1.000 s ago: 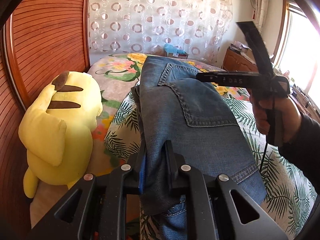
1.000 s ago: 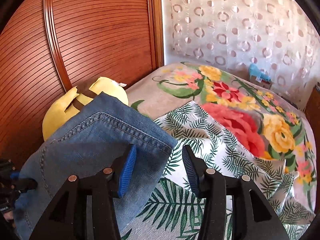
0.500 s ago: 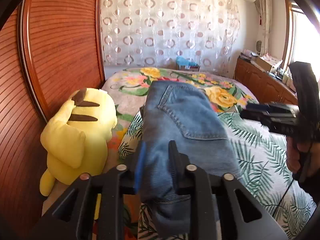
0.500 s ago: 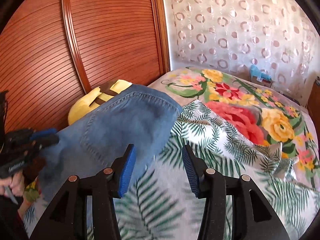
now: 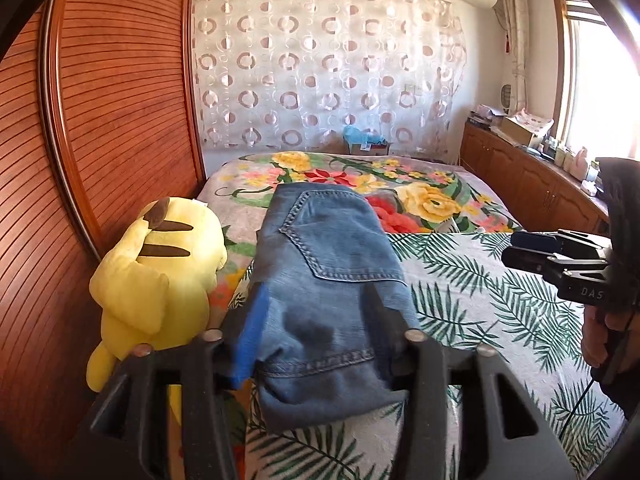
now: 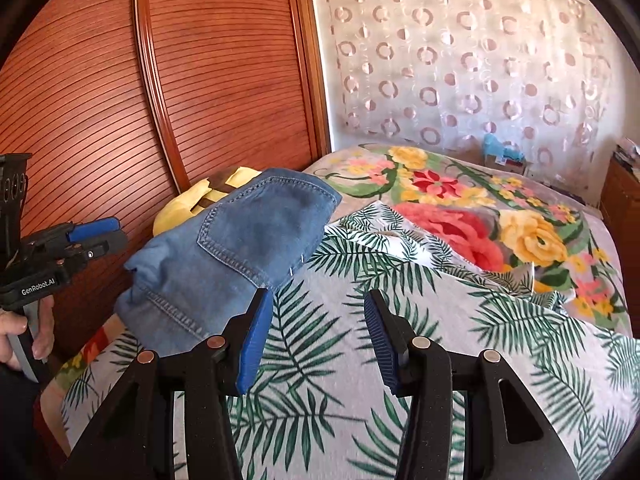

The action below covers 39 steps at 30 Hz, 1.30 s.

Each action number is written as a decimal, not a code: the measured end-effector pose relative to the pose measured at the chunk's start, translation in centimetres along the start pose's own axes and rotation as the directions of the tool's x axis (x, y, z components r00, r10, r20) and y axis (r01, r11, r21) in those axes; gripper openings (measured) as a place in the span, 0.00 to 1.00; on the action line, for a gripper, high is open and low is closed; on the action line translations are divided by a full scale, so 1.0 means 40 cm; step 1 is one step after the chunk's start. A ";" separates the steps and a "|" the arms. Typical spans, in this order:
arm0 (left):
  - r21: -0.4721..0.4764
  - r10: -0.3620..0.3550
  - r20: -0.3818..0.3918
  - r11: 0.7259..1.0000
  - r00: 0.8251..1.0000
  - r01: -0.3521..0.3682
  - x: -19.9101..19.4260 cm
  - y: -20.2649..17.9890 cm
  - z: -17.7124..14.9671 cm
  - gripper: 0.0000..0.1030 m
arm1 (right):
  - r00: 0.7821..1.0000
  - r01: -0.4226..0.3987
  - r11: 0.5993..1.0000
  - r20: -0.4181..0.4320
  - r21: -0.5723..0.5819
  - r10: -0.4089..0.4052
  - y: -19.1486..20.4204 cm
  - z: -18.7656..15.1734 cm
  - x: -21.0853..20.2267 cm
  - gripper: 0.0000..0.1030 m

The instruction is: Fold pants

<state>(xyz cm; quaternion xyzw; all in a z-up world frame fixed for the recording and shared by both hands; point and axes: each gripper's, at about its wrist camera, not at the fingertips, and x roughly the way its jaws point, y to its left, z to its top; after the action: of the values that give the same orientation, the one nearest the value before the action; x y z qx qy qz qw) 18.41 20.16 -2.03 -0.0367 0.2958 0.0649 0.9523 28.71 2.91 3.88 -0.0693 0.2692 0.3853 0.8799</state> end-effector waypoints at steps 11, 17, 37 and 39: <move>-0.023 -0.005 0.052 1.000 0.999 0.006 -0.059 -0.032 -0.005 0.86 | 0.999 -0.003 1.000 0.033 0.013 0.003 0.015 -0.036 -0.079 0.48; -0.019 -0.035 0.037 0.999 0.999 0.035 -0.078 -0.067 -0.017 0.86 | 0.999 0.011 1.000 0.049 0.019 -0.012 0.024 -0.059 -0.122 0.48; 0.062 -0.155 0.028 0.986 0.988 0.153 -0.164 -0.319 -0.089 0.86 | 0.980 0.158 0.983 0.109 0.093 -0.168 0.045 -0.207 -0.376 0.82; 0.065 -0.158 0.026 0.986 0.987 0.156 -0.174 -0.338 -0.094 0.86 | 0.976 0.173 0.980 0.114 0.096 -0.184 0.044 -0.218 -0.399 0.82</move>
<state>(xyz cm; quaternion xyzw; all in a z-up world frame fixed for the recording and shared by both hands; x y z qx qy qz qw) 12.57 5.68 -0.74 -0.0287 0.2789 -0.0191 0.9597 14.88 -8.97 5.06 -0.0320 0.2238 0.2963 0.9279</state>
